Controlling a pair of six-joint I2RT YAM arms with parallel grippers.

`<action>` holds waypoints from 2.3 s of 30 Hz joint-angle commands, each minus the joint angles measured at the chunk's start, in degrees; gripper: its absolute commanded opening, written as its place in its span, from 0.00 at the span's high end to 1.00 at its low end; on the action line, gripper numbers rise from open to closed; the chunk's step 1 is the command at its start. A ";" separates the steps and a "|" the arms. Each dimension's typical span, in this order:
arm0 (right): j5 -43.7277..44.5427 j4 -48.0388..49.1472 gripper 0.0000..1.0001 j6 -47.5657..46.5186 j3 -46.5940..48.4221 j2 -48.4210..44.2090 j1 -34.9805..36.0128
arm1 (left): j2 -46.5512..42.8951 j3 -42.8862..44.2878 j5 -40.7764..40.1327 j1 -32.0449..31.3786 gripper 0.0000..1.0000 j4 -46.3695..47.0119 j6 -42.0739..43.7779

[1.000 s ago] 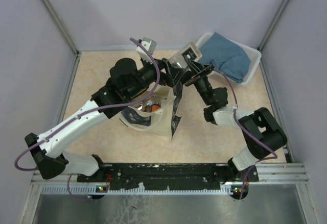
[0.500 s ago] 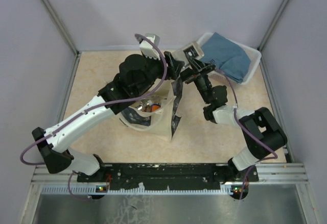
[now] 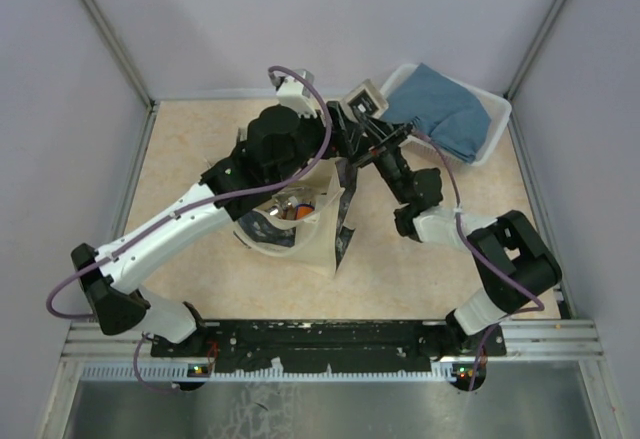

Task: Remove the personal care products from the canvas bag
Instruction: Place the care product at the center of the board.

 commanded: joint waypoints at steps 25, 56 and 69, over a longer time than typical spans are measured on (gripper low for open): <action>-0.02 10.02 0.78 -6.57 -0.52 -7.39 1.31 | -1.42 -2.14 -3.97 -0.09 1.00 4.11 -3.33; 29.39 -70.09 0.23 -51.69 -7.34 -43.57 -0.27 | 1.90 3.00 -1.90 -0.08 1.00 3.66 -1.52; 36.02 -88.13 0.13 -96.20 2.69 -47.08 7.40 | 10.56 19.89 3.51 -0.20 1.00 -3.83 -1.80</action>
